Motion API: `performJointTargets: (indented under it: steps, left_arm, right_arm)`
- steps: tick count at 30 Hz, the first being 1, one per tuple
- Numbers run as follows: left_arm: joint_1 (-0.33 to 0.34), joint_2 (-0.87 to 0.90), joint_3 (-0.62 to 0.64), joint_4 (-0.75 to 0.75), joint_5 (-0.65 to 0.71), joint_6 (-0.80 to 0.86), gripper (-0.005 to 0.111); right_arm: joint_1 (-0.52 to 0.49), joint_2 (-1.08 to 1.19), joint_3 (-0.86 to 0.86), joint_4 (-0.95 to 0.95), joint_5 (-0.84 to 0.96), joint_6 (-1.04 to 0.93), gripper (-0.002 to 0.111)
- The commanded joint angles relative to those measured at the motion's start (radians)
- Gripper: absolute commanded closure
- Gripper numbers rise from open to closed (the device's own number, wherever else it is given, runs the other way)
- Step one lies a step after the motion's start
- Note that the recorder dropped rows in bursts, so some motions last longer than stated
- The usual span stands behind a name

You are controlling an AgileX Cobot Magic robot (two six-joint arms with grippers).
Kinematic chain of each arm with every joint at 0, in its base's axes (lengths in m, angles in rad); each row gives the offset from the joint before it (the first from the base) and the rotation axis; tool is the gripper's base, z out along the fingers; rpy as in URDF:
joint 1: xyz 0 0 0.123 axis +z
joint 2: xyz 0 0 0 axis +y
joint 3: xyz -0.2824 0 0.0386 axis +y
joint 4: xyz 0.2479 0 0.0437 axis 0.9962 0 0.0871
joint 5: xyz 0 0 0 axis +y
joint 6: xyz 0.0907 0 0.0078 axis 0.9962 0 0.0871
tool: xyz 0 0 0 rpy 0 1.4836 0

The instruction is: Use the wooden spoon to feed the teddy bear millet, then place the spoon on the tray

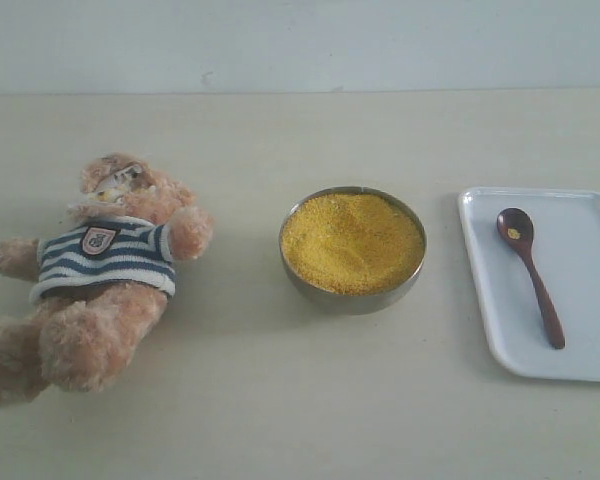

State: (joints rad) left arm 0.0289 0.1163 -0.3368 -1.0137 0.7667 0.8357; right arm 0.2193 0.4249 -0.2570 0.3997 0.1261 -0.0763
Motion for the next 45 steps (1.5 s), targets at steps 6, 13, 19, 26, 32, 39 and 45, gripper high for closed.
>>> performJointTargets:
  steps: [6, 13, 19, 26, 32, 39, 45]
  left_arm:
    - [-0.003, -0.006, 0.003, 0.002, 0.076, -0.009, 0.103]
    - [-0.003, -0.006, 0.003, 0.007, 0.003, 0.081, 0.103]
    - [0.001, -0.110, 0.230, -0.126, -0.740, 0.114, 0.103]
    - [0.001, -0.116, 0.326, -0.116, -0.703, 0.114, 0.103]
    - [0.001, -0.116, 0.337, -0.116, -0.681, 0.114, 0.103]
    - [0.001, -0.116, 0.337, -0.084, -0.657, 0.125, 0.103]
    - [0.001, -0.116, 0.337, -0.043, -0.654, 0.169, 0.103]
  right_arm:
    - [0.002, -0.012, 0.003, -0.001, 0.013, -0.003, 0.099]
    - [0.002, -0.012, 0.003, -0.001, 0.013, -0.003, 0.099]
    - [0.002, -0.012, 0.003, -0.001, 0.015, -0.003, 0.099]
    - [0.002, -0.013, 0.003, -0.001, 0.014, -0.003, 0.099]
    - [0.002, -0.013, 0.003, -0.001, 0.014, -0.003, 0.099]
    - [0.002, -0.013, 0.003, -0.001, 0.014, -0.003, 0.099]
    - [0.002, -0.013, 0.003, -0.001, 0.016, -0.003, 0.099]
